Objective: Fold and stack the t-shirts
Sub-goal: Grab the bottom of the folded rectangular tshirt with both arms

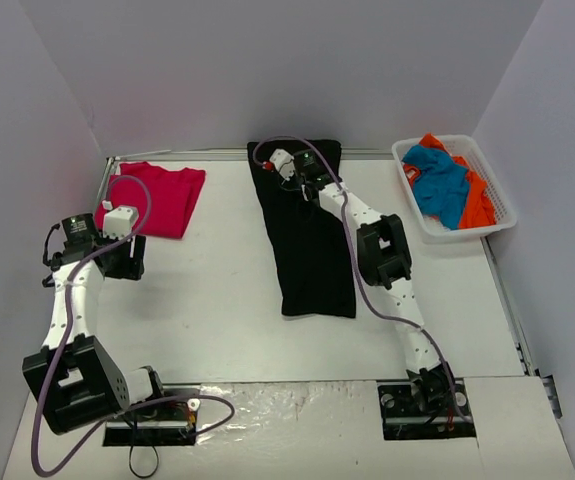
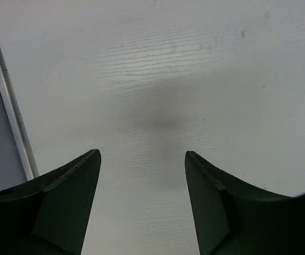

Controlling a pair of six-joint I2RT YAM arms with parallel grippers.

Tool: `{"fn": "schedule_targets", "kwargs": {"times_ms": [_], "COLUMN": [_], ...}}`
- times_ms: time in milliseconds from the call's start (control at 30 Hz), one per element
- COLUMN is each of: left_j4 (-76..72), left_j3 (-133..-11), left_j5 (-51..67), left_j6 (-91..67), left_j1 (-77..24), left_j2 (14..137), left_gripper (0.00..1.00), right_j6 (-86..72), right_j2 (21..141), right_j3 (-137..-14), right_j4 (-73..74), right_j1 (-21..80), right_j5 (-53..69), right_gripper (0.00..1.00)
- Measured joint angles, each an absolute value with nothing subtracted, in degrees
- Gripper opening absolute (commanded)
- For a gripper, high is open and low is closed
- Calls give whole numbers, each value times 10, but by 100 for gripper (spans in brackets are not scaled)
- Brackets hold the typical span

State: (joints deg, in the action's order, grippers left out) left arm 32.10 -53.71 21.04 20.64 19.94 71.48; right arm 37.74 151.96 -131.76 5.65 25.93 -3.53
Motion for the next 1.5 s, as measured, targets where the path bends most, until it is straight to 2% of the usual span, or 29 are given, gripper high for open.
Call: {"fn": "schedule_targets", "kwargs": {"times_ms": [100,167,233,300,367,400,533,567,700,867,1100,1233,1333,1500], "left_j4": [321,321,320,319,319,319,325,331,350,374,346,299,264,222], "left_j3": [-537,-537,-537,-537,-537,-537,-538,-538,-539,-543,-543,-543,-542,-542], "left_j5": [218,225,227,228,231,232,232,224,171,143,58,13,-5,-7], "left_j6": [209,210,210,210,211,212,243,256,302,318,314,306,300,293], "left_j1": [199,198,194,187,173,163,78,40,-157,-292,-455,-516,-539,-557], "left_j2": [693,677,664,653,638,629,593,588,588,613,674,722,753,775], "left_gripper": [65,66,66,68,71,71,72,72,76,76,76,76,76,75], "right_j6": [375,375,375,372,367,365,356,351,338,318,298,293,290,285], "right_j2": [1450,1395,1341,1287,1231,1204,1099,1077,982,880,769,771,814,913], "right_j3": [-1245,-1206,-1181,-1159,-1131,-1116,-1049,-1032,-886,-695,-615,-615,-615,-615], "right_j4": [60,64,64,62,55,54,104,129,204,277,302,291,285,285], "right_j1": [260,260,260,260,260,260,260,260,252,208,91,23,-15,-34], "right_j5": [-37,-39,-42,-46,-47,-46,-23,-11,33,70,133,189,228,259], "right_gripper": [0,8,11,29,22,22,44,45,45,48,53,52,41,42]}}
